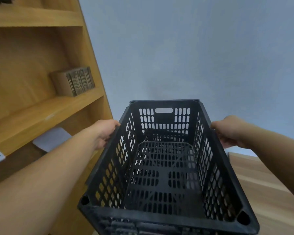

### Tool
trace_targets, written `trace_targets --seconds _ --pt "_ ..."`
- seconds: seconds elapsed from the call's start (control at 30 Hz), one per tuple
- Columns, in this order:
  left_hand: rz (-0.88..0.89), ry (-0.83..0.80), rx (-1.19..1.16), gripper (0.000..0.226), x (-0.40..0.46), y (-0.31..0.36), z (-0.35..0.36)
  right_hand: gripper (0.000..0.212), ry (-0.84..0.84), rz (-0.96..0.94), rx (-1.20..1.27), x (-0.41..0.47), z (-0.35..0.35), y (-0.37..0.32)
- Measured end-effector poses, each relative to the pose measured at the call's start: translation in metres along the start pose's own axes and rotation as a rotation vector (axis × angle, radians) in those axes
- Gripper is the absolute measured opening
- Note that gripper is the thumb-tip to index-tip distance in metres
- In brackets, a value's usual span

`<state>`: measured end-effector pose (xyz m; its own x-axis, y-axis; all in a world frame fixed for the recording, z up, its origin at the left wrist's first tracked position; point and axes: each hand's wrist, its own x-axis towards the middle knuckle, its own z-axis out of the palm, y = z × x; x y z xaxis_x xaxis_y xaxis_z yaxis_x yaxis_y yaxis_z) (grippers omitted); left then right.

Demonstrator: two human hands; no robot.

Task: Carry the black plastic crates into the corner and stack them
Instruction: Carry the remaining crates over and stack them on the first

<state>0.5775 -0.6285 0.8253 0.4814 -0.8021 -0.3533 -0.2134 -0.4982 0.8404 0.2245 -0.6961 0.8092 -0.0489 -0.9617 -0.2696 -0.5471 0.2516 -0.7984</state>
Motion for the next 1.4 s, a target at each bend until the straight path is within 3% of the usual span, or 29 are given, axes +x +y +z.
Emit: trace_targets --seconds 0.67,0.73,1.03,1.23,1.4 --pt "0.046 -0.173 0.178 0.023 0.249 0.048 0.003 0.027 0.281 0.190 -0.068 0.125 0.106 -0.058" --pt "0.050 -0.158 0.174 0.009 0.263 0.046 0.007 0.027 0.293 0.185 -0.079 0.136 0.111 -0.061" --pt "0.029 -0.191 0.165 0.014 0.312 0.041 0.022 0.024 0.312 0.222 -0.133 0.177 0.123 -0.062" --pt "0.102 -0.299 0.252 0.015 0.329 0.038 0.026 0.028 0.297 0.263 -0.189 0.183 0.115 -0.058" --pt "0.149 -0.295 0.318 0.015 0.337 0.034 0.019 0.024 0.275 0.257 -0.220 0.182 0.120 -0.060"
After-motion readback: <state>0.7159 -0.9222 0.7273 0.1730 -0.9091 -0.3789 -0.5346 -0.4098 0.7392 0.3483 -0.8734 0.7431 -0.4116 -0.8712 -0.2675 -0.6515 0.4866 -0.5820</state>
